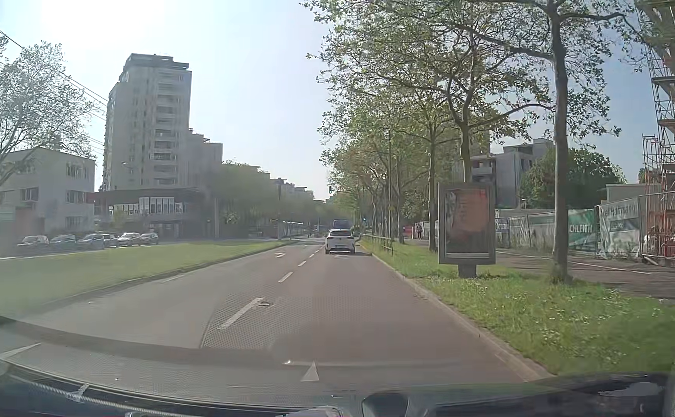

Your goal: Follow the waypoints while adhering to traffic rules and regulations

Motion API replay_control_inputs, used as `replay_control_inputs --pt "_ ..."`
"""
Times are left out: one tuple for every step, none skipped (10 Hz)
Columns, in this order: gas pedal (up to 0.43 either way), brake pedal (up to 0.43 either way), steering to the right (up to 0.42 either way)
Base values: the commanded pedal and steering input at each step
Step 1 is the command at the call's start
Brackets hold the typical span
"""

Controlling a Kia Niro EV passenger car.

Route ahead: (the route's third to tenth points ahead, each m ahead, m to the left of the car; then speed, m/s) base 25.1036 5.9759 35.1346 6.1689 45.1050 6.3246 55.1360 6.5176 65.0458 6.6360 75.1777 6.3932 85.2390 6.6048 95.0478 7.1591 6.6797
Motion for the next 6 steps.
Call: replay_control_inputs --pt "0.000 0.000 -0.008" --pt "0.130 0.000 -0.008" --pt "0.157 0.000 -0.008" --pt "0.177 0.000 -0.008" --pt "0.189 0.000 -0.008" --pt "0.197 0.000 -0.008"
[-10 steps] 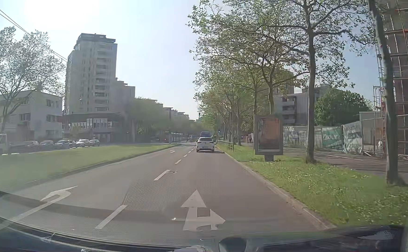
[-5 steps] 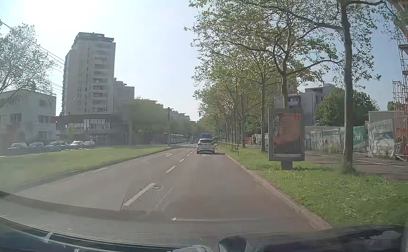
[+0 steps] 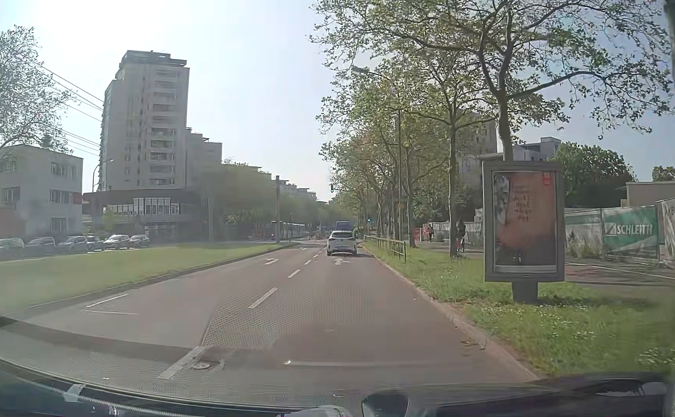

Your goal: Follow the waypoints while adhering to traffic rules and regulations

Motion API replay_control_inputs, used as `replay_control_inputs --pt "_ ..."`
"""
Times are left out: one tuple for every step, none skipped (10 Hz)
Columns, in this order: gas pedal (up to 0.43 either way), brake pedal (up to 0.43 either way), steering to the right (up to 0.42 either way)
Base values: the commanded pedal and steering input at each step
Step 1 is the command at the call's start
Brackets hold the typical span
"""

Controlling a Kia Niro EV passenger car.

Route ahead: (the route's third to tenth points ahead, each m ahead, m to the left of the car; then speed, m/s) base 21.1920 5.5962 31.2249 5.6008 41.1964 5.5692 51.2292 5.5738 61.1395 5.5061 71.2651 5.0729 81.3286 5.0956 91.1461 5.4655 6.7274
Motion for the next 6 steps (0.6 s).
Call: replay_control_inputs --pt "0.197 0.000 -0.008" --pt "0.197 0.000 -0.008" --pt "0.197 0.000 -0.008" --pt "0.197 0.000 -0.008" --pt "0.197 0.000 -0.008" --pt "0.197 0.000 -0.008"
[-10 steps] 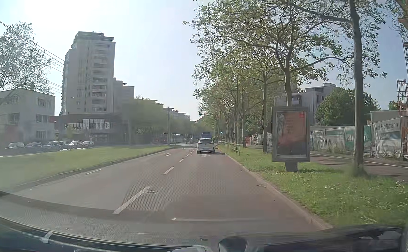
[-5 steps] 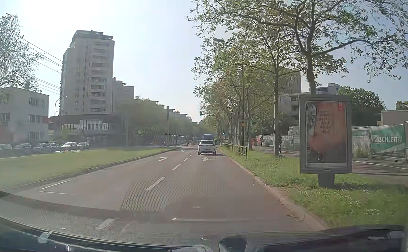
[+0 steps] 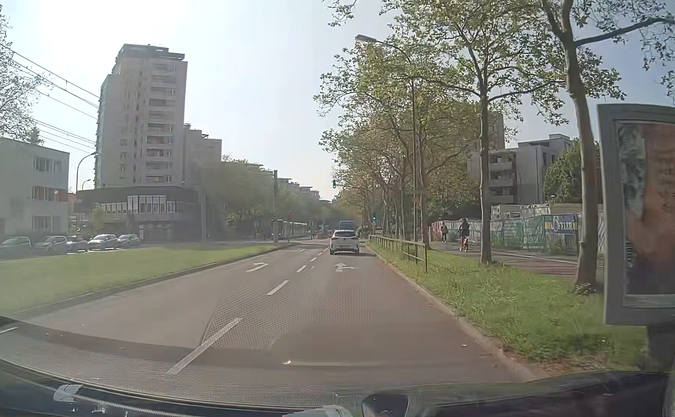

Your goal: Follow the waypoints while adhering to traffic rules and regulations

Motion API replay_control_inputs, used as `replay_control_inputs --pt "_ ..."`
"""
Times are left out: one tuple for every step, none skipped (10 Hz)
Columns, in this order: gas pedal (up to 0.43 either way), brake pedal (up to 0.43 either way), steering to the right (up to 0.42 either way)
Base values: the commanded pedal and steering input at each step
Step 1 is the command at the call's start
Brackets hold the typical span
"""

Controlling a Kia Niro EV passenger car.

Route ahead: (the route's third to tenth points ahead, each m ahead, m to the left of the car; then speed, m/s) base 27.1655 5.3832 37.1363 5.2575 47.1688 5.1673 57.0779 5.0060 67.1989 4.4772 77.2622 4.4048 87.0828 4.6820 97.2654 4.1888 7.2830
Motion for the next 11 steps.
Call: replay_control_inputs --pt "0.197 0.000 -0.008" --pt "0.197 0.000 -0.008" --pt "0.197 0.000 -0.008" --pt "0.209 0.000 -0.008" --pt "0.209 0.000 -0.007" --pt "0.209 0.000 -0.007" --pt "0.209 0.000 -0.007" --pt "0.209 0.000 -0.006" --pt "0.209 0.000 -0.005" --pt "0.209 0.000 -0.005" --pt "0.209 0.000 -0.004"
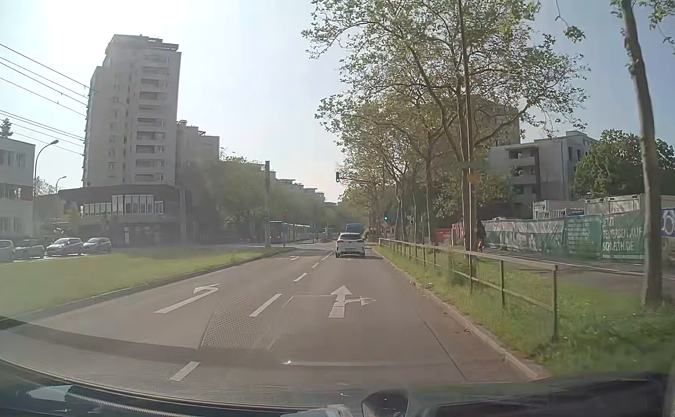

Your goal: Follow the waypoints while adhering to traffic rules and regulations

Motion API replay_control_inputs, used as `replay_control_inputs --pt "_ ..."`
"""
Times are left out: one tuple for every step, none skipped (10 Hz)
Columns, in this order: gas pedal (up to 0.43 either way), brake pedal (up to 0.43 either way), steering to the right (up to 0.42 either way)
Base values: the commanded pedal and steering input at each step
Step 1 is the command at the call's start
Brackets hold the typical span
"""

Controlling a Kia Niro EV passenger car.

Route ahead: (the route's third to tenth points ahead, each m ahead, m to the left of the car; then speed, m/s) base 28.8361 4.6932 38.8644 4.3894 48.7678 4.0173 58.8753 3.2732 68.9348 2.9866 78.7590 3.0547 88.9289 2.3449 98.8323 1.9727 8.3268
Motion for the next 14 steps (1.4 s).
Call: replay_control_inputs --pt "0.209 0.000 -0.004" --pt "0.209 0.000 -0.003" --pt "0.209 0.000 -0.002" --pt "0.209 0.000 -0.001" --pt "0.197 0.000 -0.001" --pt "0.197 0.000 0.001" --pt "0.197 0.000 0.003" --pt "0.197 0.000 0.002" --pt "0.197 0.000 0.000" --pt "0.197 0.000 0.000" --pt "0.197 0.000 0.000" --pt "0.177 0.000 0.000" --pt "0.177 0.000 0.000" --pt "0.150 0.000 0.001"
